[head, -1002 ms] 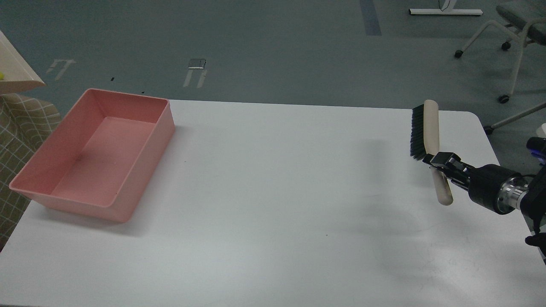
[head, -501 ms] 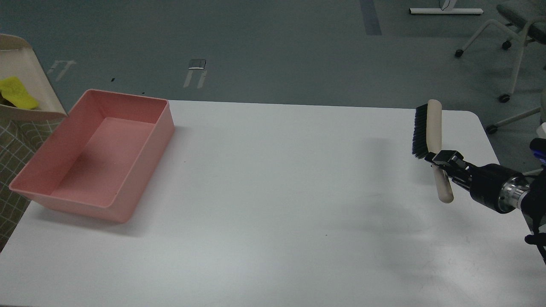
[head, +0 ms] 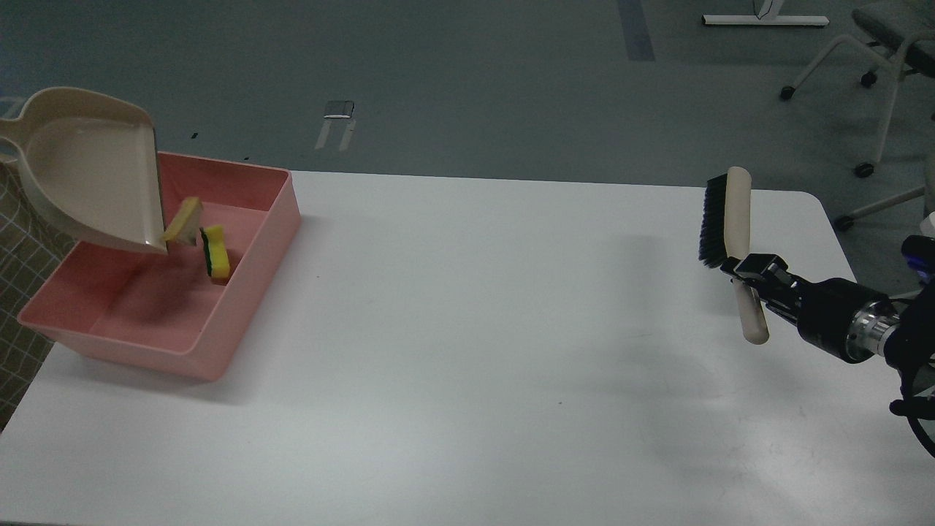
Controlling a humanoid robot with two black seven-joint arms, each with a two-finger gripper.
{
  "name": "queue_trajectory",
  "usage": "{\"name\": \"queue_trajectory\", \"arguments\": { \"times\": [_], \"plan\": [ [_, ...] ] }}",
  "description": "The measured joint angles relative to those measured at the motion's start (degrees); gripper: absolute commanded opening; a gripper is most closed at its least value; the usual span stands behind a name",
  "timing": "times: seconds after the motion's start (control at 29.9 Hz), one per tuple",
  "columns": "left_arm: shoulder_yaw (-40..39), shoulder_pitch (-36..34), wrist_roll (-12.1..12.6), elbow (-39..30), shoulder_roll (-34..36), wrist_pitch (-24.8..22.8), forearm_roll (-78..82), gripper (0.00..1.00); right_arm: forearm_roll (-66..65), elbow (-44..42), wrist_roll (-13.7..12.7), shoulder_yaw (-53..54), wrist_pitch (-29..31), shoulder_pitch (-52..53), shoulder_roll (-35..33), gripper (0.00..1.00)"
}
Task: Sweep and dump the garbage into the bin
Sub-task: 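Tilt the dustpan with the left gripper to dump the sponge into the bin, then lower the dustpan back onto the table with the left gripper and release it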
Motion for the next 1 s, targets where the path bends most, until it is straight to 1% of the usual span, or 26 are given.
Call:
{"name": "queue_trajectory", "arguments": {
  "times": [0.17, 0.27, 0.37, 0.43, 0.53, 0.63, 0.77, 0.94, 1.0],
  "plan": [
    [0.3, -0.4, -0.2, 0.0, 0.1, 0.0, 0.7, 0.01, 0.0, -0.2, 0.1, 0.4, 0.0, 0.1, 0.0, 0.0],
    [0.3, -2.4, -0.3, 0.0, 1.1, 0.0, 0.2, 0.01, 0.0, -0.1, 0.1, 0.5, 0.0, 0.0, 0.0, 0.0],
    [0.3, -7.5, -0.3, 0.0, 2.5, 0.0, -1.3, 0.01, 0.0, 0.2, 0.0, 0.7, 0.0, -0.1, 0.0, 0.0],
    [0.3, -12.2, -0.3, 0.0, 2.7, 0.0, -3.7, 0.01, -0.1, 0.2, 0.0, 0.8, 0.0, -0.1, -0.2, 0.0],
    [0.3, -16.9, 0.0, 0.6, 2.1, 0.0, -8.0, 0.01, -0.4, -0.1, 0.0, 0.8, 0.0, -0.1, -1.3, 0.0],
    [0.3, -18.7, 0.1, 1.1, -2.1, 0.0, -12.7, 0.01, -0.5, -0.2, 0.0, 0.8, 0.0, -0.4, -3.8, 0.0],
    [0.4, -19.0, 0.2, 1.2, -8.9, 0.0, -15.9, 0.01, -0.7, -1.3, 0.0, 0.8, 0.0, -0.7, -7.7, 0.0],
    [0.7, -18.7, 0.9, 1.1, -21.6, 0.0, -15.6, 0.01, -0.9, -6.1, 0.1, 0.8, 0.0, -0.7, -11.2, 0.0],
    [2.3, -18.6, 1.4, 1.2, -27.0, 0.0, -15.4, 0.01, -1.6, -6.9, 0.1, 0.6, 0.0, -1.2, -12.4, 0.0]
  ]
}}
